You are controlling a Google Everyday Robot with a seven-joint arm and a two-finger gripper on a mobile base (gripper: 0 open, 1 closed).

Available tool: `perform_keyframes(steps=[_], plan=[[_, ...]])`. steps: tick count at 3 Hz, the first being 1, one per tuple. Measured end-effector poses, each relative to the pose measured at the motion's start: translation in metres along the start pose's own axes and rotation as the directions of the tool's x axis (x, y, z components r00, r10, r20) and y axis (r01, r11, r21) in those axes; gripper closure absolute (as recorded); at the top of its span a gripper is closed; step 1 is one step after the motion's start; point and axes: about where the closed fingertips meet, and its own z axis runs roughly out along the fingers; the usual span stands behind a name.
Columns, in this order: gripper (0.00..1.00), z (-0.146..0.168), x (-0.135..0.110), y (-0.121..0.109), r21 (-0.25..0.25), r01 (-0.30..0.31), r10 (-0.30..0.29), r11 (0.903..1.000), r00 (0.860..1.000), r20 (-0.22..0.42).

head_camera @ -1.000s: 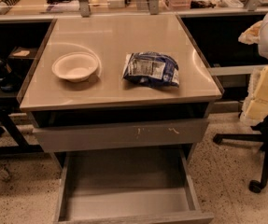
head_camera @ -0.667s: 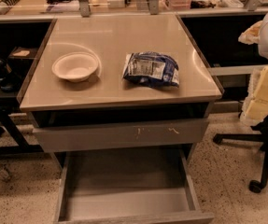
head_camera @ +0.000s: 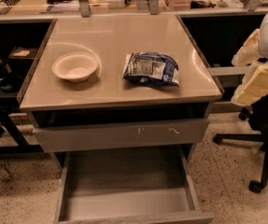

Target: Close middle drawer

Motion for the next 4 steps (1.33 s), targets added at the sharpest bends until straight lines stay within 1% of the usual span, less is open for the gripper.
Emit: perform_keyframes(steps=[2, 3, 4], plan=[[0.88, 0.0, 0.0, 0.0, 0.0, 0.0, 0.0, 1.0, 1.0, 0.0], [1.0, -0.004, 0.004, 0.005, 0.007, -0.007, 0.007, 1.0, 1.0, 0.0], [1.0, -0.013, 0.028, 0.044, -0.011, -0.095, 0.095, 0.9954, 0.995, -0.035]])
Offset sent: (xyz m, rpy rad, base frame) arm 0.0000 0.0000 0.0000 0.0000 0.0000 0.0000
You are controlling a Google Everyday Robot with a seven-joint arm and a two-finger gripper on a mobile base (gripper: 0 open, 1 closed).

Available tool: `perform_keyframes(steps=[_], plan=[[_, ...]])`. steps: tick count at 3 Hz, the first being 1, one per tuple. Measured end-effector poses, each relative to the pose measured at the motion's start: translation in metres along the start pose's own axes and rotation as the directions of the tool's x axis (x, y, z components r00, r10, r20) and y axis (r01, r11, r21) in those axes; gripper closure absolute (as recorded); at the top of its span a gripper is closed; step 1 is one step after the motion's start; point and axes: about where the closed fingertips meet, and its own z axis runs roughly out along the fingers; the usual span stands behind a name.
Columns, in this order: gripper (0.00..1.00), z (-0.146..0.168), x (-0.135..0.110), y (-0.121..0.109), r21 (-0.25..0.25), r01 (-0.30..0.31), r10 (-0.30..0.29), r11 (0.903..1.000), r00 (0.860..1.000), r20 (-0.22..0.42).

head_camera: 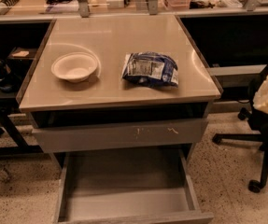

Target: Close middle drawer

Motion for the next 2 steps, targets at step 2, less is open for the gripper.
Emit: perform_keyframes(steps=[2], plan=[[1.0, 0.03, 0.061, 0.12, -0.167, -0.156, 0.136, 0.9735, 0.983, -0.126]])
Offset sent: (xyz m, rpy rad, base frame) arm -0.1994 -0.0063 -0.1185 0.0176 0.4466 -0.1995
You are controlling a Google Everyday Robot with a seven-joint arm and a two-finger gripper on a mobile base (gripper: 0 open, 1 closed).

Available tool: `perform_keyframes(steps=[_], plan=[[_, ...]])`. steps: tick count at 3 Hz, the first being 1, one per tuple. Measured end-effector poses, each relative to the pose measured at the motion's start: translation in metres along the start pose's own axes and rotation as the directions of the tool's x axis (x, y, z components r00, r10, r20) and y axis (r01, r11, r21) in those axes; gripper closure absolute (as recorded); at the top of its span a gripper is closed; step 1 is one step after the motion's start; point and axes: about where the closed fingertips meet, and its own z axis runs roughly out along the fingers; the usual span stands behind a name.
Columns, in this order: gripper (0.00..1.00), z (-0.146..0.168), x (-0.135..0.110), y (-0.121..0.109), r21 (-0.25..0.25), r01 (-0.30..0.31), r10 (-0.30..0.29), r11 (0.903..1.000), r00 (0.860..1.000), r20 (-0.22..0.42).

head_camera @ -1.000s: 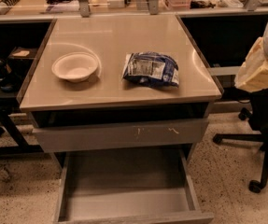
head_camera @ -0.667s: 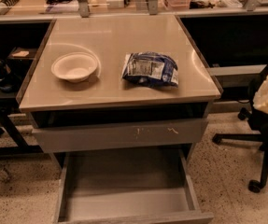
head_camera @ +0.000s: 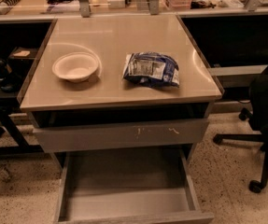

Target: Close middle drawer

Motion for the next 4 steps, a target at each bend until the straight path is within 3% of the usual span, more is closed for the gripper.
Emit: perform_keyframes(steps=[1, 2, 4], plan=[[1.0, -0.001, -0.001, 0.0, 0.005, 0.001, -0.001, 1.0, 1.0, 0.002], [1.0, 0.033, 0.008, 0.009, -0.032, -0.035, 0.035, 0.9989, 0.999, -0.017], [1.0, 0.13, 0.031, 0.014, -0.096, -0.167, 0.163, 0.9813, 0.985, -0.048]])
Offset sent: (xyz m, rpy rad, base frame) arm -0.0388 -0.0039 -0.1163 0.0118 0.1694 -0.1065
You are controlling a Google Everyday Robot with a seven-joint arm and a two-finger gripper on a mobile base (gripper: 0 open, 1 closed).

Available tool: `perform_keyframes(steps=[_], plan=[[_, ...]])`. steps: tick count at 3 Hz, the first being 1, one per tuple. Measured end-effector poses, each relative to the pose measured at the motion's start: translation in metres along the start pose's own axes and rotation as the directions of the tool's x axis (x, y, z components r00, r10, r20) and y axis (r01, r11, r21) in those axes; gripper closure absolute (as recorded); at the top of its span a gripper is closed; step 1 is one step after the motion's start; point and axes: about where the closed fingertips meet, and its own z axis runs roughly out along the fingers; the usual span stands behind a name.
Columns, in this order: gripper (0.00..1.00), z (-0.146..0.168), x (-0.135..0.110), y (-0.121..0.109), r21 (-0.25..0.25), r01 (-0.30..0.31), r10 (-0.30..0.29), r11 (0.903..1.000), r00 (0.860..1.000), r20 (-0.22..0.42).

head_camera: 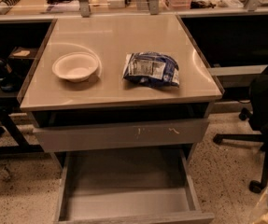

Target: Close middle drawer

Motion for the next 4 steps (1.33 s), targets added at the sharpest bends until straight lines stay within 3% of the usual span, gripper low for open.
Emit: perform_keyframes(steps=[2, 3, 4], plan=[[1.0, 0.015, 0.002, 0.001, -0.019, -0.01, 0.01, 0.9998, 1.0, 0.006], [1.0, 0.064, 0.0, 0.0, -0.07, -0.024, 0.025, 0.9973, 0.999, 0.023], [1.0, 0.108, -0.01, -0.011, -0.077, -0.031, 0.036, 0.9966, 0.997, 0.064]])
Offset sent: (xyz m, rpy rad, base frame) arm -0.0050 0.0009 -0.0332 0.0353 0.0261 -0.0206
